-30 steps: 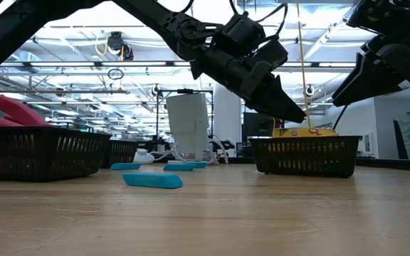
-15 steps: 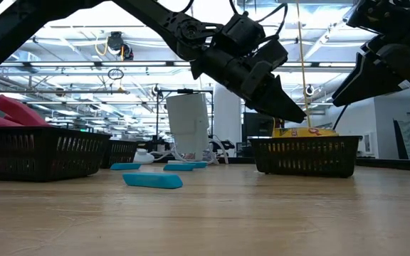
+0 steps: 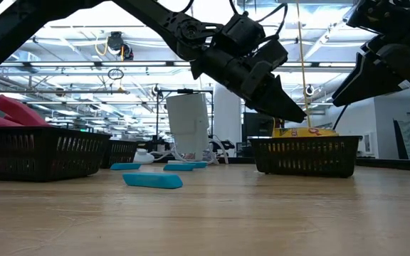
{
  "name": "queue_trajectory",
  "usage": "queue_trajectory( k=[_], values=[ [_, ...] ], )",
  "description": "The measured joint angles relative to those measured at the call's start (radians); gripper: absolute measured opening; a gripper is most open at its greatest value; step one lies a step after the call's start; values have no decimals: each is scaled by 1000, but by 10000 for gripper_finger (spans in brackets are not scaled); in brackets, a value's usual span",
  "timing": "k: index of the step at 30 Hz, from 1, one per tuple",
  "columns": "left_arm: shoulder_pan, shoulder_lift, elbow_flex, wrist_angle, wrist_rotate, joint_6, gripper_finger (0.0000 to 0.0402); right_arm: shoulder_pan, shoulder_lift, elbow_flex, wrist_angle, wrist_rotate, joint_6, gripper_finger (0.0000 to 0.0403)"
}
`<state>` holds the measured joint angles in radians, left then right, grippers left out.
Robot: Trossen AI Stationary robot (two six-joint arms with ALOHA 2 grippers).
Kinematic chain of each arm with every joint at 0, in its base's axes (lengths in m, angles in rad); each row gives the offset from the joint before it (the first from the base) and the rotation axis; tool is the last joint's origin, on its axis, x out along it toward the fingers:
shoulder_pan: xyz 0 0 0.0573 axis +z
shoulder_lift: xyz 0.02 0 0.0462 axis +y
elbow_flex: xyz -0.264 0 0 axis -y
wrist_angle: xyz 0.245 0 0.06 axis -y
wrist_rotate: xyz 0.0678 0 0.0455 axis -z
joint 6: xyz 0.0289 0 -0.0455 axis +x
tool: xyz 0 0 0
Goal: Pick & Place School Supplies
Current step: Put the blue eraser into the top black bin
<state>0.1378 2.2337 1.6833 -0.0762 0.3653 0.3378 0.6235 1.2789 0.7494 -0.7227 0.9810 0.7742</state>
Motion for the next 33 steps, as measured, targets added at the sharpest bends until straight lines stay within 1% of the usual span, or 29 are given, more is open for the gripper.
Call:
queue_trajectory(
  k=[33],
  values=[
    [0,0,0,27,-9,2,216,0,0,0,3,-18,26,166]
  ],
)
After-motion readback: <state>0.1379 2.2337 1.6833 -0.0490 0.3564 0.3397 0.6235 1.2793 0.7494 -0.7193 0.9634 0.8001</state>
